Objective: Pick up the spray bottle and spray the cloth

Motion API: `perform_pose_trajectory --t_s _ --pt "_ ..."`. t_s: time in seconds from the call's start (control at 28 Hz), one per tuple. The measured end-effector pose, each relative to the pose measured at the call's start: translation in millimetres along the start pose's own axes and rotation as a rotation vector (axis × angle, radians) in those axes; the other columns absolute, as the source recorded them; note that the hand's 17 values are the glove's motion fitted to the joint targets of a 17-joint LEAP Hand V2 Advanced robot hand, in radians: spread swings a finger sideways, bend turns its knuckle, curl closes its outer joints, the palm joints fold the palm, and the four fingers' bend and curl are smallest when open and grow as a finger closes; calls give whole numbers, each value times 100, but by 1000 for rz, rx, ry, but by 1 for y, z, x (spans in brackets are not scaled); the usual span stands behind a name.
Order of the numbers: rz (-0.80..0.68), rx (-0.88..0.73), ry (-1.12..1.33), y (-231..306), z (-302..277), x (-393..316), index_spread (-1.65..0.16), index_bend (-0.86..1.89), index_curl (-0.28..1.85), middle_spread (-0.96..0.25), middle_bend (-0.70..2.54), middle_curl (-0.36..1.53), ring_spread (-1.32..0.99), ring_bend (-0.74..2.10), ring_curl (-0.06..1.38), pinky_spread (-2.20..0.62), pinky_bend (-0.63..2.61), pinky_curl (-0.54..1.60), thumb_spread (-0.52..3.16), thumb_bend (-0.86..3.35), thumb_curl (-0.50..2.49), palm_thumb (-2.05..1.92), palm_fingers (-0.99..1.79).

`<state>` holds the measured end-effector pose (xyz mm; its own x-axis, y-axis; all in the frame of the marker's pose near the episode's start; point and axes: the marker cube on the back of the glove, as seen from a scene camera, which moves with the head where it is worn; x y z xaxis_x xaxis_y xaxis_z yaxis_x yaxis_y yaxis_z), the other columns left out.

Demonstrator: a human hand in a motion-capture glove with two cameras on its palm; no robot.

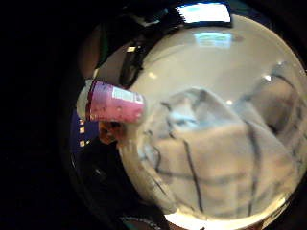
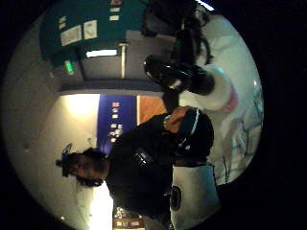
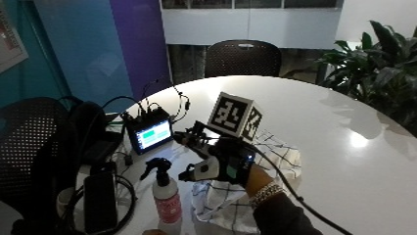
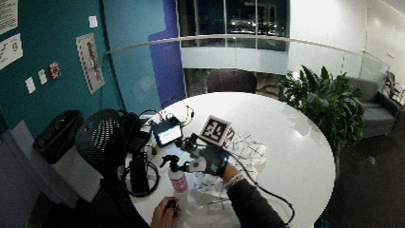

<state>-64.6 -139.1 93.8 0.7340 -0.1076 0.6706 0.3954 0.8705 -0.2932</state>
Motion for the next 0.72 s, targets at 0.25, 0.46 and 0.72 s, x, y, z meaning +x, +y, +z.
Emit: perform_pose_trajectory --t_s 0.25,0.46,0.72 --pt "254 35 376 32 -37 -13 -36 9 37 2 18 37 3 23 30 26 60 40 101 -5 85 69 -4" --pt "454 55 637 55 -56 -34 -36 7 30 5 14 33 8 21 28 28 63 39 102 -11 69 48 -14" --pt "508 69 711 72 -56 -65 -35 7 24 6 13 30 11 21 28 29 65 38 98 -7 58 37 -18"
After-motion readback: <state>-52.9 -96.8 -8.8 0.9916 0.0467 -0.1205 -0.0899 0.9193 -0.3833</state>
